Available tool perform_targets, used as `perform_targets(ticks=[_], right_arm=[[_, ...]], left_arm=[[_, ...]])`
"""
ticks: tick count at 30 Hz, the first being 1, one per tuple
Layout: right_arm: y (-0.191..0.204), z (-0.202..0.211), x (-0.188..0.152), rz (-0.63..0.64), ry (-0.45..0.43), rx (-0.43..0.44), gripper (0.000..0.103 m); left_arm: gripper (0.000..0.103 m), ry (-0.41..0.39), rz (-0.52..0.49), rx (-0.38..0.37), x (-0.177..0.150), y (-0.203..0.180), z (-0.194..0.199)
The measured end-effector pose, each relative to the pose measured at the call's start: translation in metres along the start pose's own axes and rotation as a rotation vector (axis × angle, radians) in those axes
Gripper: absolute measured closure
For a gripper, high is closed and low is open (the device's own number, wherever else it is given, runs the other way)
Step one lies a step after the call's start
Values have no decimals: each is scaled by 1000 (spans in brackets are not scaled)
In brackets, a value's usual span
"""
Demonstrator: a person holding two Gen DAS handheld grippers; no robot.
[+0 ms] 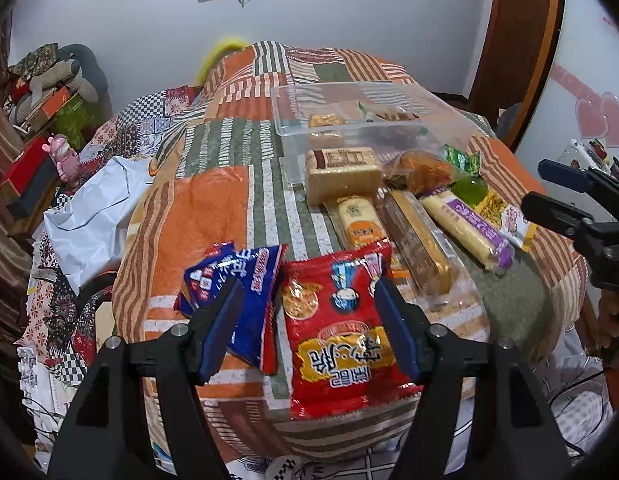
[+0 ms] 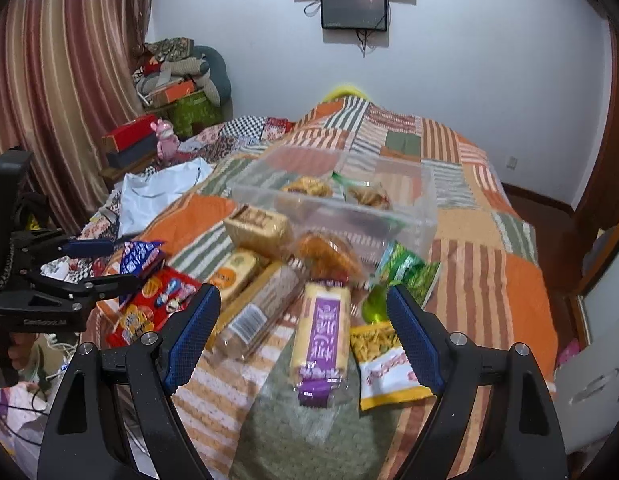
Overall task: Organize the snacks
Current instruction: 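Move both open tools back down to the snack pile, then grasp the red snack bag with the left tool while the right tool grasps the purple-label bag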
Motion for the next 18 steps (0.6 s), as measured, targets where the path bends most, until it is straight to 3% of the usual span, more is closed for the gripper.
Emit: perform_targets(ticks=[8, 15, 18], right_arm=[[-8, -12, -24, -36, 45, -2, 21], [-11, -19, -33, -47, 77, 26, 39], [-13, -23, -35, -56, 91, 43, 44]], left_arm=[[32, 46, -11, -36, -16, -18, -15], [32, 92, 36, -95, -24, -22, -29], [32, 107, 48, -85, -26, -22, -38]])
Point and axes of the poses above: each gripper's, at about its wrist camera, not at the fingertips, and z roughly against the way its jaws point, y to its left, x to its top, the point moved 4 cm from there along -z, roughly the way its jaws point, and after that the axes turned 3 degrees about -z, right-handed, at the moved point
